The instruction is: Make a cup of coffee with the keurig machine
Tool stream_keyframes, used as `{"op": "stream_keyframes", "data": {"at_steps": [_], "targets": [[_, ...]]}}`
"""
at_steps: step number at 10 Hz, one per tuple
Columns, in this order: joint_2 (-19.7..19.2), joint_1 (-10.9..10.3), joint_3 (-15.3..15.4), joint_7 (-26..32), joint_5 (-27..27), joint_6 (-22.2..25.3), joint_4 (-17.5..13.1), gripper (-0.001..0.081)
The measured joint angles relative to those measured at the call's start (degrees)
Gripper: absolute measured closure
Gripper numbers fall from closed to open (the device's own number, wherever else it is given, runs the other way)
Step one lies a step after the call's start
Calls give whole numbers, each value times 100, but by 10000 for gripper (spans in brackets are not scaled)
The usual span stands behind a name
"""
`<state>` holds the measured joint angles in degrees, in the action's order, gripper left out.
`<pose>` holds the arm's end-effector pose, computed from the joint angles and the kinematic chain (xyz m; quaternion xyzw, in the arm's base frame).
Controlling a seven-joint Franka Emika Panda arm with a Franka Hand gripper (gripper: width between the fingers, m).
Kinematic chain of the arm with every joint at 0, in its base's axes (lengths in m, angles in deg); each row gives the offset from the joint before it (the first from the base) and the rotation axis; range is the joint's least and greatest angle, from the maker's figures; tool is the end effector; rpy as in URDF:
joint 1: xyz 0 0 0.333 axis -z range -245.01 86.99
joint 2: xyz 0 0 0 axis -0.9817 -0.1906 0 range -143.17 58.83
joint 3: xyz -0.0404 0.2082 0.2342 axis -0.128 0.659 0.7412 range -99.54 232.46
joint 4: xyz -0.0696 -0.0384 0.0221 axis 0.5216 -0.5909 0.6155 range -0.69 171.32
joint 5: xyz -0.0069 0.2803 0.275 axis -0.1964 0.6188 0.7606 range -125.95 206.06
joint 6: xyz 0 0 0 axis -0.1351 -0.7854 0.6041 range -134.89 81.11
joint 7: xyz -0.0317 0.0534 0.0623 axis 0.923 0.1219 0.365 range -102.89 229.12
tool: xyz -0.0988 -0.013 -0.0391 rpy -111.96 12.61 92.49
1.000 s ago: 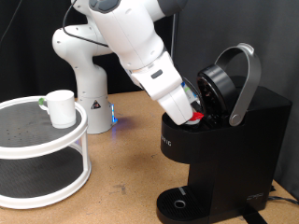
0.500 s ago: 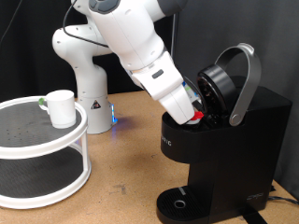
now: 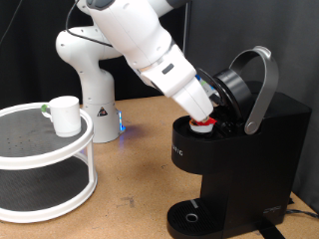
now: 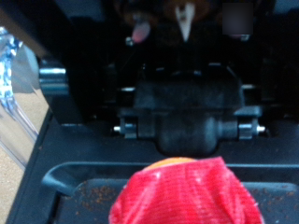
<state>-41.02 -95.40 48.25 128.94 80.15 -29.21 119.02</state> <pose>0.5157 0.0296 0.4031 -0.8698 -0.3671 -0.0825 0.3193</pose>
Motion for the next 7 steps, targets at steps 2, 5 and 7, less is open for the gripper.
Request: {"op": "stream_keyframes", "data": {"at_steps": [2, 5, 7], "targets": [[68, 21, -9, 0, 1, 12, 0, 1], [60, 16, 2, -80, -98, 104, 3, 1], [34, -13, 58, -191, -176, 97, 31, 1]]}}
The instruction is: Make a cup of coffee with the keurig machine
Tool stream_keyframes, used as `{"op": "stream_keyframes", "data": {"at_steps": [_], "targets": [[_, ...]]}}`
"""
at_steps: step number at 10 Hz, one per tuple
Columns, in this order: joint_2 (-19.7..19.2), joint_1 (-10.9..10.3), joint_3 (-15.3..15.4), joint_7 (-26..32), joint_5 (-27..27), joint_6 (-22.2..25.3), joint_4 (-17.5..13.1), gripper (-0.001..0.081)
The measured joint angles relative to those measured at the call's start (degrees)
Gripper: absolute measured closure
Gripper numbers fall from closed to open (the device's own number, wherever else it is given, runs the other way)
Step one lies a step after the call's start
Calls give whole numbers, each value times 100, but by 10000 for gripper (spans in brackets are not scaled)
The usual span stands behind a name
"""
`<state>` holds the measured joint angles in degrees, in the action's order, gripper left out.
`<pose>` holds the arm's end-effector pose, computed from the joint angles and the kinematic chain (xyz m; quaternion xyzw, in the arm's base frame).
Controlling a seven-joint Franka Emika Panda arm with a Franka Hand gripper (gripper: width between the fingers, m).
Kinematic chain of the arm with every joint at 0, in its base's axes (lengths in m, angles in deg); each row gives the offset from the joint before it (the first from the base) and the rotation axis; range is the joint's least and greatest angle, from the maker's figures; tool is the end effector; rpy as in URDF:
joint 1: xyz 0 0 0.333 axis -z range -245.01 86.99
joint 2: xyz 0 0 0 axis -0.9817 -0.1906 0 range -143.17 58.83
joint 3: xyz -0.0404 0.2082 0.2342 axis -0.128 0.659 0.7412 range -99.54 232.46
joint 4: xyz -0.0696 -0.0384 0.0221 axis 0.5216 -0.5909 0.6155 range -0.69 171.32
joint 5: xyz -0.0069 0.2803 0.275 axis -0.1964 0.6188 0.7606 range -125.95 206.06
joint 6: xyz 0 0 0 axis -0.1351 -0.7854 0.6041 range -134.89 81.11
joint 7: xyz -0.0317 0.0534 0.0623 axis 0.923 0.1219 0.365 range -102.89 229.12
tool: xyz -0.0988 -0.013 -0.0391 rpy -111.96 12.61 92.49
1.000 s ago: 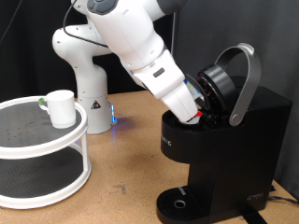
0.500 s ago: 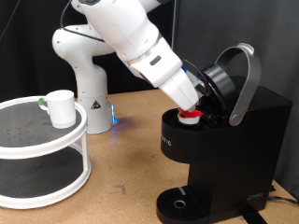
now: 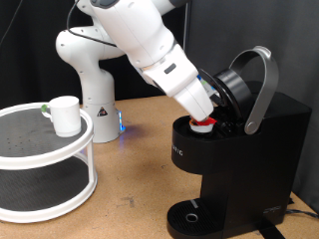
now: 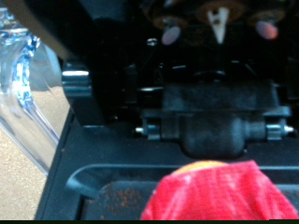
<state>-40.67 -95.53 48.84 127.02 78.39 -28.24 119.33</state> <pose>0.5109 0.0356 0.4020 -0.8722 -0.3678 -0.0621 0.3164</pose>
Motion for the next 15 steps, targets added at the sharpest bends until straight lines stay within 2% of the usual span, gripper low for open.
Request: {"op": "stream_keyframes", "data": {"at_steps": [4, 7, 15], "targets": [[-28, -51, 188, -119, -38, -306, 185, 1], [-31, -51, 266, -238, -38, -445, 213, 1], [-37, -51, 323, -323, -179, -372, 218, 1]]}}
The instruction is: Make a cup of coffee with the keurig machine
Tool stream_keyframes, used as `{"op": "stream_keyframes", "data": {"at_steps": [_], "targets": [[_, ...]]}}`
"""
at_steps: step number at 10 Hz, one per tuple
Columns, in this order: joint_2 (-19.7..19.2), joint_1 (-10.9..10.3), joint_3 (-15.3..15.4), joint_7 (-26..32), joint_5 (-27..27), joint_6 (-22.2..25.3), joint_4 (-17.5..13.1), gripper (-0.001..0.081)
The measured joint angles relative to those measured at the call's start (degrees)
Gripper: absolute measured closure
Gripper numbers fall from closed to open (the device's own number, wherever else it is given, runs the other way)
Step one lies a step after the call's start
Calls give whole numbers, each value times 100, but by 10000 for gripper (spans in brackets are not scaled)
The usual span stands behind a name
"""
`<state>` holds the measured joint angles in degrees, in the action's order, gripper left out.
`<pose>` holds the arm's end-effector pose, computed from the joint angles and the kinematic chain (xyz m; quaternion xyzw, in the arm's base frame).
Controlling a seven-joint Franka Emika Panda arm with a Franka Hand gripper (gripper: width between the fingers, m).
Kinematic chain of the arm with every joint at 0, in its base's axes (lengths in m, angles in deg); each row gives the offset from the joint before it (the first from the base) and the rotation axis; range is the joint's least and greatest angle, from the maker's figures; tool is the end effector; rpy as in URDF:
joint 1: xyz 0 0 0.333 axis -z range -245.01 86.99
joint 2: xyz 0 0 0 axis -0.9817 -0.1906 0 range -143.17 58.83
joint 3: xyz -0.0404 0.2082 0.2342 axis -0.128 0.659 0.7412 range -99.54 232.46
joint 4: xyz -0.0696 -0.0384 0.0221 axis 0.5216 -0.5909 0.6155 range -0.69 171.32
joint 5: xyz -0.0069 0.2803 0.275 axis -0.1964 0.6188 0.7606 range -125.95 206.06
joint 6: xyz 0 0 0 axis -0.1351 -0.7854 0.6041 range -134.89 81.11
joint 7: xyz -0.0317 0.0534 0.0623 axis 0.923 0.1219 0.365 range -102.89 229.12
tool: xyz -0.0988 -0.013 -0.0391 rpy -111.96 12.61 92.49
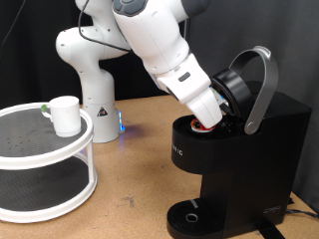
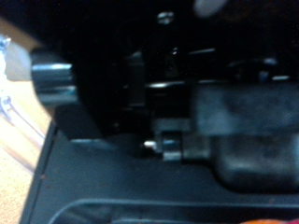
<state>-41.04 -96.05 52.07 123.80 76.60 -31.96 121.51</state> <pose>0.5048 0.0626 0.3839 -0.8810 -0.3676 -0.0401 0.2953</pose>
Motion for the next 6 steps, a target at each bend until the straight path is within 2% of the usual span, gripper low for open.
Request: {"op": "stream_keyframes", "data": {"at_steps": [5, 6], "targets": [[1, 0, 8, -12, -10, 2, 15, 1], [18, 0, 10, 62, 132, -107, 54, 1]]}}
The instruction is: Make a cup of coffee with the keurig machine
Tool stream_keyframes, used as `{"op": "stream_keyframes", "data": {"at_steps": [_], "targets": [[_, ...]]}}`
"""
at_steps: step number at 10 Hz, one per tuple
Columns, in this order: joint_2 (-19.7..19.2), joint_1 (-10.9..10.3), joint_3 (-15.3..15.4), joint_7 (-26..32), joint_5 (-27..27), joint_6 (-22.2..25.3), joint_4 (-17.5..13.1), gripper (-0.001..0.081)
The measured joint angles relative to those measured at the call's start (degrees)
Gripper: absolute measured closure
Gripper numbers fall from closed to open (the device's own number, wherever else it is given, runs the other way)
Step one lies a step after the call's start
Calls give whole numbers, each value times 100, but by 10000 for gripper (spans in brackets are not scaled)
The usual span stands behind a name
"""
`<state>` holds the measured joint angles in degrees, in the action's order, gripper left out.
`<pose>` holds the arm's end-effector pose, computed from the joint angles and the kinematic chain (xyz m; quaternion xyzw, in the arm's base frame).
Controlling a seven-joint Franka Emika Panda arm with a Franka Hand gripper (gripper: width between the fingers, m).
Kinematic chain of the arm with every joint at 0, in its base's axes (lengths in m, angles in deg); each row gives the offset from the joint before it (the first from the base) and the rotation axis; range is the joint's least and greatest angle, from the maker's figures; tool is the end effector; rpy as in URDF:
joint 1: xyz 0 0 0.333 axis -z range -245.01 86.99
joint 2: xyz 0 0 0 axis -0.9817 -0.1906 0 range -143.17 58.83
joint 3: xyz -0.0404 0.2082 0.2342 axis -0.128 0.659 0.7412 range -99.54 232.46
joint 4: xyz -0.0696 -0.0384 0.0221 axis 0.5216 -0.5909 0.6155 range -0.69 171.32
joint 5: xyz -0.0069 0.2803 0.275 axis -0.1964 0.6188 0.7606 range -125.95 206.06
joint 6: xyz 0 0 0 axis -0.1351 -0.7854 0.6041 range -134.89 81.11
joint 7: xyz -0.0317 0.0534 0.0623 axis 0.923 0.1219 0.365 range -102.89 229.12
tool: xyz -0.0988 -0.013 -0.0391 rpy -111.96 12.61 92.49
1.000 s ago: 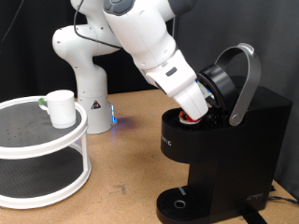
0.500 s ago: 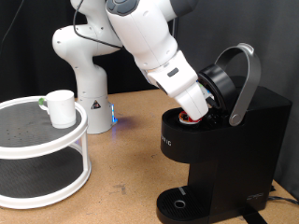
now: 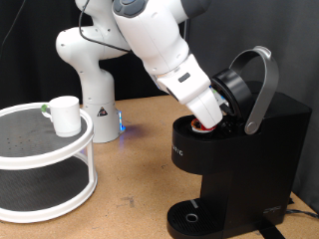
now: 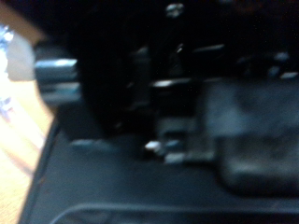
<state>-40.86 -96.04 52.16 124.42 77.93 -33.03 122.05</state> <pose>0.5046 0.0631 0.3829 -0.8807 -0.3638 -0.0508 0.2991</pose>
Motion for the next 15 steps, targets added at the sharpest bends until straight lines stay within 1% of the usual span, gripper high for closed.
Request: {"op": "stream_keyframes", "data": {"at_steps": [2, 3, 5, 6, 8, 9, 10, 11, 15], "targets": [[117, 6, -16, 491, 540, -238, 157, 1], [208, 29, -48, 665, 706, -231, 192, 1], [406, 116, -137, 726, 763, -174, 218, 1], [523, 155, -159, 726, 763, -178, 282, 1], [492, 155, -159, 725, 756, -172, 285, 1], [510, 169, -194, 745, 840, -172, 285, 1], [563, 202, -254, 834, 1041, -155, 280, 1], [665, 240, -340, 900, 1236, -39, 260, 1], [1109, 334, -559, 913, 1525, 374, -9, 1]]}}
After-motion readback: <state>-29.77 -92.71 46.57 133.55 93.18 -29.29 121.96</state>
